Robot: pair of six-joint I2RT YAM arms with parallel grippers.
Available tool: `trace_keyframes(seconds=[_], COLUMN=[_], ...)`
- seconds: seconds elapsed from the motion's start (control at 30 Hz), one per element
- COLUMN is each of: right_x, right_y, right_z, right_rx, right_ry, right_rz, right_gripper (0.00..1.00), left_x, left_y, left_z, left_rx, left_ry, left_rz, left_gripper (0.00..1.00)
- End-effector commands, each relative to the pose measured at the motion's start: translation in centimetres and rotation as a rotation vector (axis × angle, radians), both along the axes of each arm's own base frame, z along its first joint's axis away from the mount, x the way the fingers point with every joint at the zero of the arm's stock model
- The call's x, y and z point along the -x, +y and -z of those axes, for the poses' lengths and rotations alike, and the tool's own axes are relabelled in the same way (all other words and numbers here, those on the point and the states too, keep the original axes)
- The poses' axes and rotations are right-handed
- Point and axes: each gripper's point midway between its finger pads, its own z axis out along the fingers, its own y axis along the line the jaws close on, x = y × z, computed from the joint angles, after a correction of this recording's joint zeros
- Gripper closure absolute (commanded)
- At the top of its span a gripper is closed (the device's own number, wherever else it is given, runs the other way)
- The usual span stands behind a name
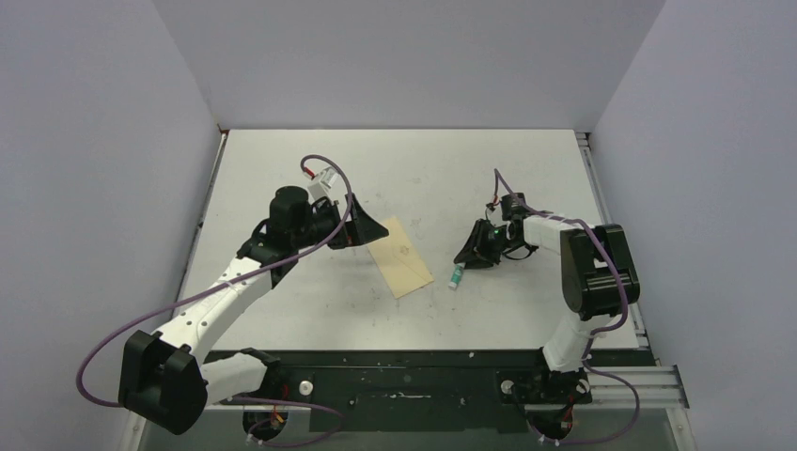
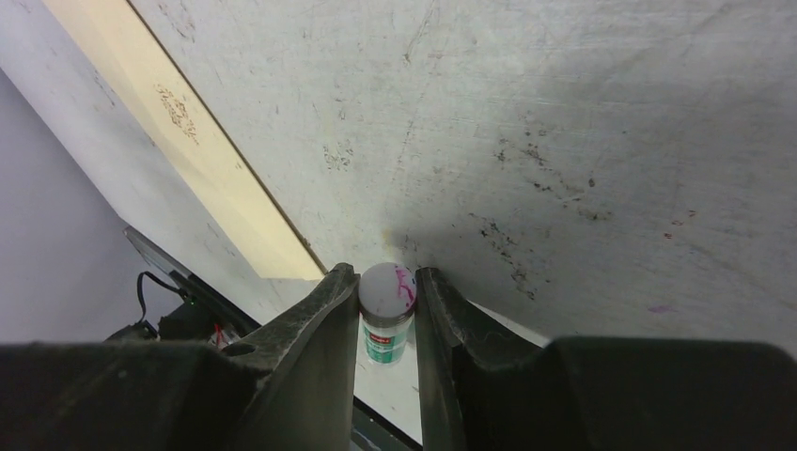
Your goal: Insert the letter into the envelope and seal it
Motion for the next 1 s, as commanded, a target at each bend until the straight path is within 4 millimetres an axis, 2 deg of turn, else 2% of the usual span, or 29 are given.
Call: trace_keyframes(seconds=[0.0, 0.23, 0.3, 0.37, 0.57, 0.73, 0.9, 0.97], right_x=[0.8, -0.4, -0.7, -1.2, -2.8, -3.2, -3.0, -3.1], right_y=[-0.9, 0.9, 1.1, 1.2, 0.7, -0.3, -1.6, -2.4], right_z=[1.7, 1.7, 1.4, 0.6, -3.1, -5.0, -6.5, -8.1], right_rx=[0.143, 0.212, 0.216, 0.212, 0.224, 0.262, 0.323, 0.360], right_ry=[-0.003, -0.060, -0.081, -0.109, -0.229, -0.317, -0.393, -0.451], right_rz=[-0.051, -0.069, -0.063, -0.048, 0.009, 0.024, 0.036, 0.056], right_gripper=[0.75, 0.52, 0.40, 0.35, 0.25, 0.17, 0.15, 0.15], left_x=[-0.2, -0.6, -0.8, -0.9, -1.5, -1.7, -2.1, -2.3], left_y=[0.2, 0.2, 0.5, 0.8, 2.6, 4.0, 5.8, 6.6], left_z=[-1.1, -1.0, -0.9, -0.7, -0.1, -0.1, 0.0, -0.1], left_rx=[0.002, -0.012, -0.025, -0.044, -0.136, -0.192, -0.260, -0.289], left_ry=[-0.052, -0.045, -0.044, -0.039, 0.004, 0.023, 0.045, 0.042], left_rz=[-0.002, -0.008, -0.023, -0.040, -0.126, -0.200, -0.294, -0.335], left_gripper=[0.04, 0.04, 0.04, 0.04, 0.04, 0.04, 0.04, 0.04])
